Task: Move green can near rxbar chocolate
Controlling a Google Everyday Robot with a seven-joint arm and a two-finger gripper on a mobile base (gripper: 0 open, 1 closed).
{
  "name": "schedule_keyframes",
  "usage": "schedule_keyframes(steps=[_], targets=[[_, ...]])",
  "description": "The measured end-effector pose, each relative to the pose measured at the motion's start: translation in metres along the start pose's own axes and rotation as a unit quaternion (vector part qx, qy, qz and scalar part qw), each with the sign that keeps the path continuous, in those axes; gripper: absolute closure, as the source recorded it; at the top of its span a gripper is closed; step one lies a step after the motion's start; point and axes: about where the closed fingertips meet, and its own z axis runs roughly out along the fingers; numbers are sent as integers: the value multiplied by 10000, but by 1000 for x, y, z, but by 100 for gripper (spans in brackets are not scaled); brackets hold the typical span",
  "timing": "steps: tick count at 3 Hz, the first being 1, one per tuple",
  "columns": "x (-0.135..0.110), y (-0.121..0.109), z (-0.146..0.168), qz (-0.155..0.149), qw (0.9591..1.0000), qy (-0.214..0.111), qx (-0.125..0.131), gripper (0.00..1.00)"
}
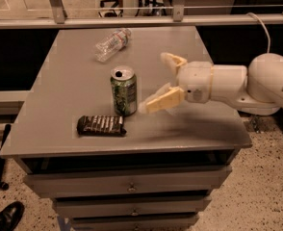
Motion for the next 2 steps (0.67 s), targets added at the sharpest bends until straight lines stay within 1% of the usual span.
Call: schedule_keyframes(steps=[1, 2], targets=[[-23, -33, -81, -352, 9975, -342, 508, 0], [-41, -43, -97, -504, 9956, -445, 652, 0]])
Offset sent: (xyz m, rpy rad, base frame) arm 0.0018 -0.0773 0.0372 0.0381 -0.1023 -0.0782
